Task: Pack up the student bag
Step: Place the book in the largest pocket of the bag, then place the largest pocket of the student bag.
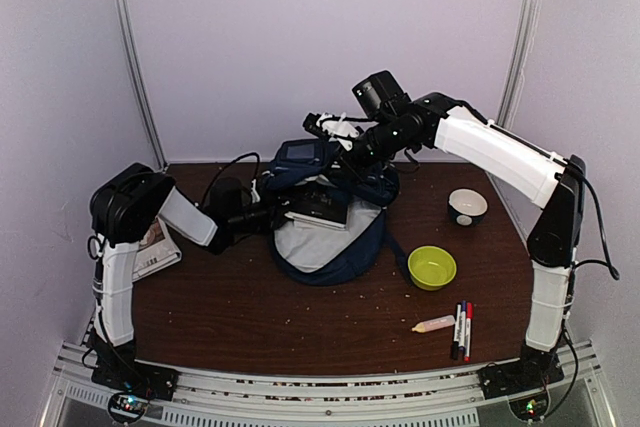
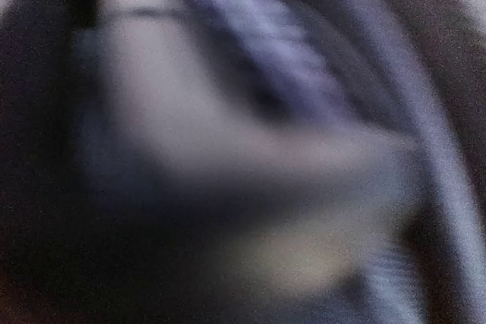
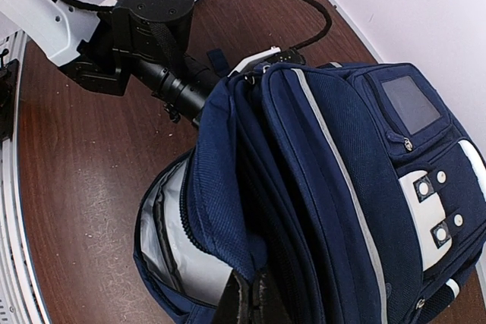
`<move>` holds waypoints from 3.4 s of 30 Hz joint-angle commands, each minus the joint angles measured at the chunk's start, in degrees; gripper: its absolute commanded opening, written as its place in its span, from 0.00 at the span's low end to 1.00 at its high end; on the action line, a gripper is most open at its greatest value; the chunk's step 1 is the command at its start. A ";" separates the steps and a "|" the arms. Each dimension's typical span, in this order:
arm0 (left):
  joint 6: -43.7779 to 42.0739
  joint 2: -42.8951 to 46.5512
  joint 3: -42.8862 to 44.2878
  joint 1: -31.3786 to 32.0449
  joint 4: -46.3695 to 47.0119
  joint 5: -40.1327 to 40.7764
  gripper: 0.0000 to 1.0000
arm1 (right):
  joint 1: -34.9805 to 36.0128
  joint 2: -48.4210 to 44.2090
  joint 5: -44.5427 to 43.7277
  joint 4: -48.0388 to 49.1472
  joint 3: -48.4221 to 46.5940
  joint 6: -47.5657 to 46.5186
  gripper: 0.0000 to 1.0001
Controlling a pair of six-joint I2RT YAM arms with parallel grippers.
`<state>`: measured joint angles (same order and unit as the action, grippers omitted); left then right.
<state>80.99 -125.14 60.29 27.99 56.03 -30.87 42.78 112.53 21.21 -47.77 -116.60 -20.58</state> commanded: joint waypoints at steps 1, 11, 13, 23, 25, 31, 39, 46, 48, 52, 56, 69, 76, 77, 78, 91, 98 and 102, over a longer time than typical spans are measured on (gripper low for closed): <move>-3.99 6.97 -1.89 0.29 3.63 1.76 0.35 | 0.58 -3.72 2.17 3.38 -0.02 0.43 0.00; -13.70 16.54 -5.91 1.11 -16.34 2.57 0.57 | 0.47 -4.14 1.67 3.21 0.33 -0.05 0.00; -18.24 18.87 -5.41 1.54 -24.98 3.46 0.58 | 0.47 -4.23 1.55 3.34 0.76 -0.18 0.00; -21.31 21.47 -6.03 3.62 -28.51 3.38 0.37 | 0.37 -3.71 2.17 3.82 1.20 0.19 0.00; -19.60 21.07 -6.68 3.60 -24.42 3.87 0.32 | 0.37 -3.63 2.21 3.74 1.20 0.19 0.00; -13.21 15.93 -4.32 3.65 -9.33 4.70 0.18 | 0.46 -3.63 2.99 3.89 1.49 0.75 0.00; -6.33 6.43 5.08 2.68 -0.66 6.87 0.13 | 0.47 -4.60 2.71 4.30 2.78 0.80 0.00; -4.19 4.75 4.41 1.74 3.55 14.40 0.11 | 0.46 -4.78 2.69 4.70 3.66 0.97 0.00; -3.10 4.25 3.44 1.80 5.98 16.42 0.11 | 0.46 -4.76 2.79 4.71 3.55 1.07 0.00; -2.12 4.67 -0.41 2.19 10.34 20.42 0.14 | 0.50 -4.95 2.67 4.75 3.68 0.92 0.00; -1.83 5.50 -2.70 2.78 7.95 20.52 0.40 | 0.46 -5.04 2.30 4.71 4.02 0.63 0.00; -16.21 18.48 -1.23 5.23 -25.79 22.39 0.68 | 0.49 -4.54 2.88 4.83 4.26 0.88 0.00; -26.30 23.04 3.62 7.56 -47.51 27.82 0.68 | 0.46 -4.90 2.72 4.97 4.75 0.67 0.00; -26.66 23.76 3.18 7.77 -48.33 28.28 0.68 | 0.46 -4.96 2.65 4.99 4.84 0.63 0.00; -27.13 24.71 2.72 8.01 -49.14 28.81 0.68 | 0.48 -4.93 2.60 5.01 4.88 0.55 0.00; -34.91 50.17 -7.49 9.39 -77.27 41.58 0.70 | 0.94 -7.59 3.26 10.40 15.85 -0.96 0.00; -36.70 60.07 -10.08 -5.18 -89.47 42.45 0.79 | 4.24 -4.52 5.84 12.98 24.64 -1.95 0.00; -37.20 62.08 -11.77 -16.65 -91.00 41.59 0.82 | 5.90 -0.33 7.81 11.92 25.27 -1.12 0.13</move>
<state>45.60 -64.69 50.37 19.14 -30.02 10.04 46.54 109.19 24.18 -36.14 -91.55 -22.13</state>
